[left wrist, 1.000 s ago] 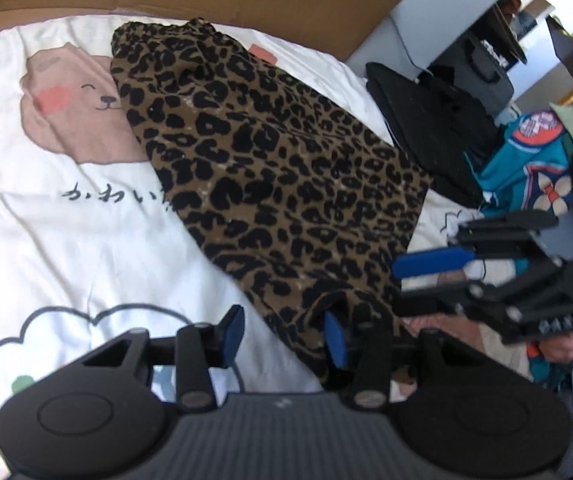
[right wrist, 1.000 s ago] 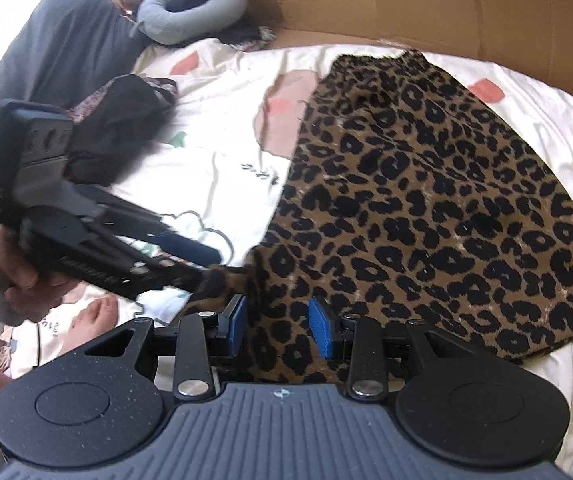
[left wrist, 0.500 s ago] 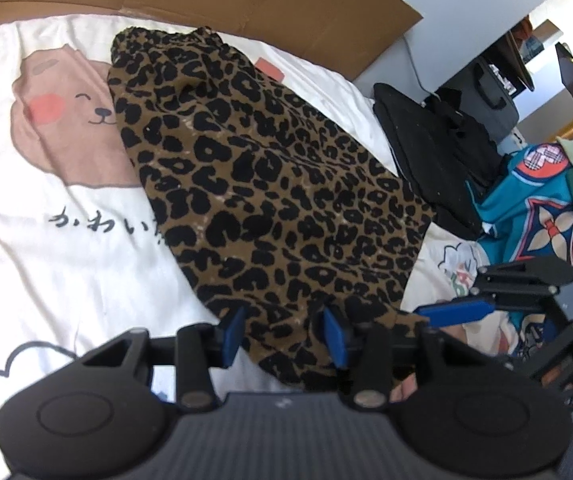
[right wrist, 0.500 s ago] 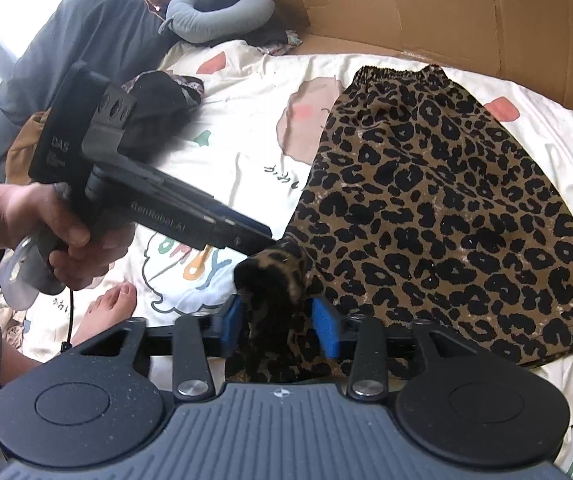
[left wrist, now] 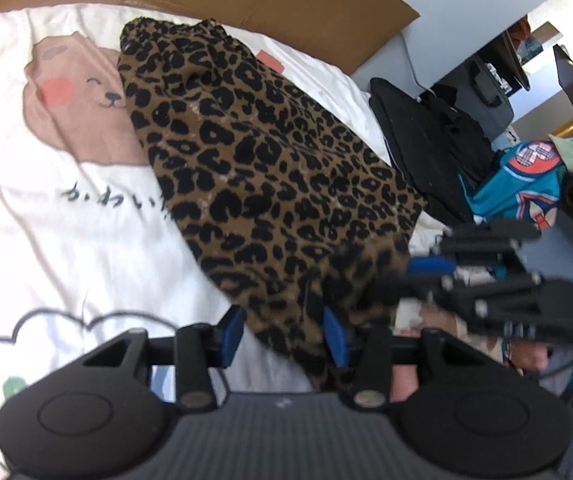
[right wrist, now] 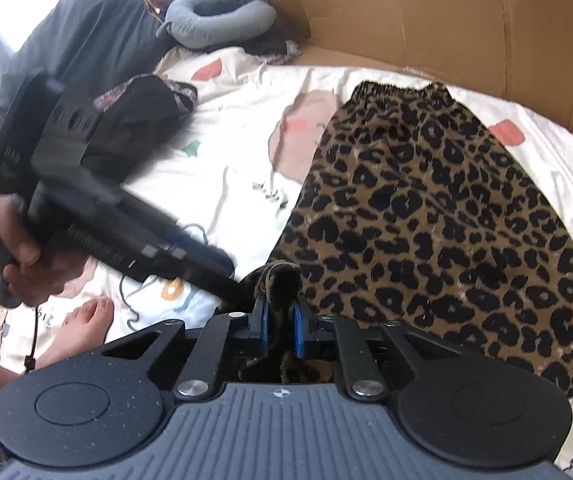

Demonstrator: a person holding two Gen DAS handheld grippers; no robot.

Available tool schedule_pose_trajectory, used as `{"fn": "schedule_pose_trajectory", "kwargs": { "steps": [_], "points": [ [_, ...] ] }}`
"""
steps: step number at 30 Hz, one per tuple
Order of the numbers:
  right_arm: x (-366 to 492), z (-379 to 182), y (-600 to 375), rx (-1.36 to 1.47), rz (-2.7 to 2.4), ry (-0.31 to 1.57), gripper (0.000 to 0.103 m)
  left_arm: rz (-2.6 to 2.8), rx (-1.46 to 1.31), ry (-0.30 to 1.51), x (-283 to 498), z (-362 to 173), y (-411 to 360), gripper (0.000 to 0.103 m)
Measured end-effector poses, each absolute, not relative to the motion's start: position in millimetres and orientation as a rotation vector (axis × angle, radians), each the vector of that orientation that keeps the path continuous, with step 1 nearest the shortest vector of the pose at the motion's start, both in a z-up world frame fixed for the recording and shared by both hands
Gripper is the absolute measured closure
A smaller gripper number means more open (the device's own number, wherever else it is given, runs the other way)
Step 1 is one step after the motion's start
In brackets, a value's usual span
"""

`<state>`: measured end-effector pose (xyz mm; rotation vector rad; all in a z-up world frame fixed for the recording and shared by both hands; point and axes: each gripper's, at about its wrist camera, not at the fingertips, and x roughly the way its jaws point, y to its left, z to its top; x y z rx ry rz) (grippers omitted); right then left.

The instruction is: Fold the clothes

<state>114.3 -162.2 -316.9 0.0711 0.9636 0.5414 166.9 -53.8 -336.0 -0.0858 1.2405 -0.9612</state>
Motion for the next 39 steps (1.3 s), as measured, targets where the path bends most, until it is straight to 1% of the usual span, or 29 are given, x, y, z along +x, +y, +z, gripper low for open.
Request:
{"fn": "schedule_pose_trajectory", "kwargs": {
  "steps": [9,15,18,20,21,23,24,25,35,39],
  "points": [
    [119,-310,-159,0.083,0.548,0.942,0.091,-0.989,-0.062,1.269,153,-344,-68,0.051],
    [118,-307,-160,0.103,0.557,0.935,0.092,-0.93,0.078,1.264,144,-354,-91,0.054],
    [116,-305,-162,0.124,0.573,0.947,0.09,-0.896,0.076,1.281,144,-361,-90,0.061],
    [113,-305,-165,0.142,0.59,0.964,0.09,-0.885,0.069,1.296,144,-365,-87,0.077],
    [111,-305,-167,0.15,0.601,0.976,0.088,-0.881,0.06,1.304,145,-367,-84,0.081],
    [107,-305,-170,0.165,0.622,0.997,0.085,-0.874,0.041,1.318,146,-369,-80,0.092],
    [104,-305,-172,0.171,0.629,1.002,0.078,-0.872,0.031,1.321,147,-370,-77,0.093],
    [101,-305,-174,0.178,0.636,1.007,0.075,-0.871,0.021,1.324,148,-370,-75,0.094],
    [89,-306,-201,0.267,0.641,1.035,0.074,-0.844,-0.107,1.371,158,-367,-47,0.097],
    [98,-325,-210,0.251,0.533,1.056,0.074,-0.829,-0.143,1.411,159,-371,-35,0.097]
  ]
}}
